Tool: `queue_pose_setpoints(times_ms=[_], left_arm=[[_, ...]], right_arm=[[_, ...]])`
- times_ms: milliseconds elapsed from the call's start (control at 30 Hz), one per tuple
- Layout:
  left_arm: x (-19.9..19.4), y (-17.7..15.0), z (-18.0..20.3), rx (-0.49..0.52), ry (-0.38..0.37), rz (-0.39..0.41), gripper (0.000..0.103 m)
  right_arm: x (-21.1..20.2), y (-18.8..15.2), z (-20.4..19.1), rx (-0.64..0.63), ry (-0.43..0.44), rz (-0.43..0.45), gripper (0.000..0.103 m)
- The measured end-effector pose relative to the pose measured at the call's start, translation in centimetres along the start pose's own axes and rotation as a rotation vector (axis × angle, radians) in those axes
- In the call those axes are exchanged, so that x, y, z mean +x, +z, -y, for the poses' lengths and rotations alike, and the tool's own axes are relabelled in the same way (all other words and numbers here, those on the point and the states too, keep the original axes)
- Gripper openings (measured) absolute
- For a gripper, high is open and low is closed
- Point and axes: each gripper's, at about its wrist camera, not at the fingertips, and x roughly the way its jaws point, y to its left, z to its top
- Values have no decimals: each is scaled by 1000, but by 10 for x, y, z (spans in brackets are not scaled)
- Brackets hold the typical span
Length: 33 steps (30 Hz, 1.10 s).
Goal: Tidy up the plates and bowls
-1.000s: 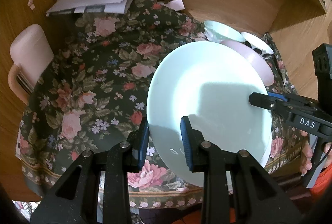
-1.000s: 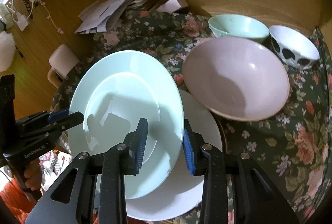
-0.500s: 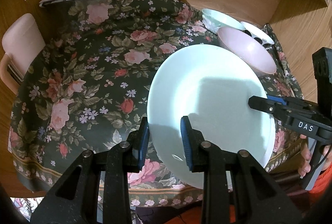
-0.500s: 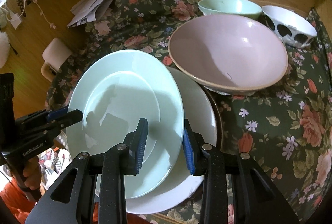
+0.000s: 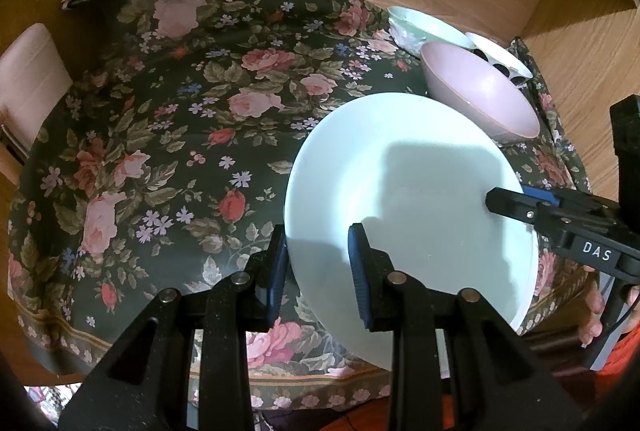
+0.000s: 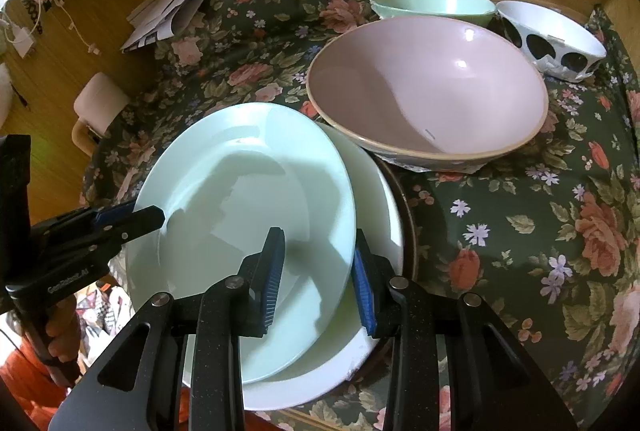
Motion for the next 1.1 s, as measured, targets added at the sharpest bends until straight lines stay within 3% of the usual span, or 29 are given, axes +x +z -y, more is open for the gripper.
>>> queue_pose_setpoints(times_ms=[700, 1033, 1100], left_arm=[[5, 1, 7, 42, 5, 4, 29], [-19, 21, 11, 75, 19, 77, 30], [-24, 27, 14, 81, 19, 96, 35]], right_arm=[[-16, -5, 1, -44, -71, 29, 33], [-43, -3, 6, -45, -120, 119, 33], [-53, -1, 10, -32, -131, 155, 39]])
